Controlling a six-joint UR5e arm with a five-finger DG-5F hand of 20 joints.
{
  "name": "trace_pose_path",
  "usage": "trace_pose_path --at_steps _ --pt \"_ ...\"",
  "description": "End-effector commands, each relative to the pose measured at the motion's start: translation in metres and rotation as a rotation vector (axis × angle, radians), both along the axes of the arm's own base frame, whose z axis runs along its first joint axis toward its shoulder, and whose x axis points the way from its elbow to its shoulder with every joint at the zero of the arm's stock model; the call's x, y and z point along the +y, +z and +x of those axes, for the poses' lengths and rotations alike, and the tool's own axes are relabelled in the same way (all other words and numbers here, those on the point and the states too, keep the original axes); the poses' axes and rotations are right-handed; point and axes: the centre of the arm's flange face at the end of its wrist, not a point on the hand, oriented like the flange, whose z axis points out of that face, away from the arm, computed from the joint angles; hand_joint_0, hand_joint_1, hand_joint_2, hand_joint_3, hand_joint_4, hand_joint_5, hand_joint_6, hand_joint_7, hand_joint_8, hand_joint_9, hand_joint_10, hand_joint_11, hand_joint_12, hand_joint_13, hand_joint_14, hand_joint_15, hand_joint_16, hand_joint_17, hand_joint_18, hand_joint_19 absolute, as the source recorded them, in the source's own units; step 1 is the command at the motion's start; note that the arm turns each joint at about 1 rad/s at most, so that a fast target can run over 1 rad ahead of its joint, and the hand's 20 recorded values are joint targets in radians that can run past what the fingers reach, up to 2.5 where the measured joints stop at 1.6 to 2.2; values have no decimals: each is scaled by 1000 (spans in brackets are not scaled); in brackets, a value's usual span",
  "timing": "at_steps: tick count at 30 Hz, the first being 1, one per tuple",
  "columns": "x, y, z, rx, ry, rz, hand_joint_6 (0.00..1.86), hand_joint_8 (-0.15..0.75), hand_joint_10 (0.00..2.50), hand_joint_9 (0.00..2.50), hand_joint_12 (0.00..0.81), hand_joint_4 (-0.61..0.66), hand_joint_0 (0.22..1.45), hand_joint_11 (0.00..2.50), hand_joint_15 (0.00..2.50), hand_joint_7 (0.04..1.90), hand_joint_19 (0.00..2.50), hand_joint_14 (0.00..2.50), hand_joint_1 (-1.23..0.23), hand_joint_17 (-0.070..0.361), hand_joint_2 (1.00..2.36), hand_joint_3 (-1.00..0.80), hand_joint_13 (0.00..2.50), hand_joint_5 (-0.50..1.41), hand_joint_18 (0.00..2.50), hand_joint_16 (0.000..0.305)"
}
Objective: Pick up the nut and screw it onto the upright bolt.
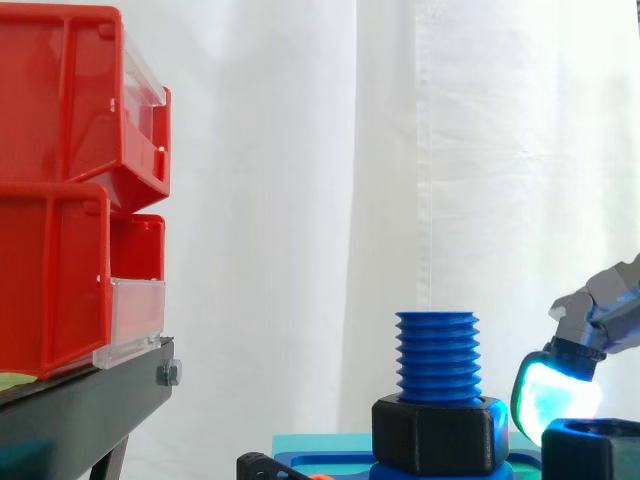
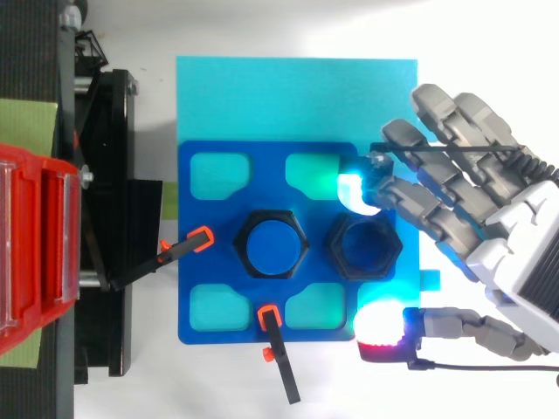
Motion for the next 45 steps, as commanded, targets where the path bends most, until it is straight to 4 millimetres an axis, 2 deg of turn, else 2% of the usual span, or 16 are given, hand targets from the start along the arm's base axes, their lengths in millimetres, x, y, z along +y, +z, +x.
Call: trace_pose_path --at_steps 1,15,25,35,42,43,44,45 --pt "-3 0 1 2 5 0 502 294 0 288 377 247 417 0 0 836 0 0 -637 113 1000 -500 247 -250 120 50" --pt "-15 -1 6 8 39 -3 503 286 0 436 326 278 507 0 0 1100 0 0 -646 89 1000 -500 361 -208 237 39" --pt "-25 0 7 34 61 -13 502 288 0 456 322 281 513 0 0 1145 0 0 -638 86 1000 -500 387 -200 258 38" --pt "-41 44 -6 34 98 3 503 291 0 470 321 284 512 2 0 1147 0 0 -628 84 1000 -500 396 -198 269 37" --pt "-49 71 1 60 137 -1 503 293 0 479 320 280 511 4 0 1152 0 0 -625 84 1000 -500 401 -197 273 37" --pt "-53 85 4 71 134 -3 503 293 0 480 319 280 510 5 0 1152 0 0 -625 84 1000 -500 402 -197 273 37" --pt "-53 85 4 71 134 -3 502 293 0 480 318 281 510 5 0 1154 0 0 -623 84 1000 -500 403 -197 274 37" --pt "-58 94 8 67 128 -1 503 293 0 480 318 280 510 10 0 1152 0 0 -623 84 1000 -500 404 -197 276 37"
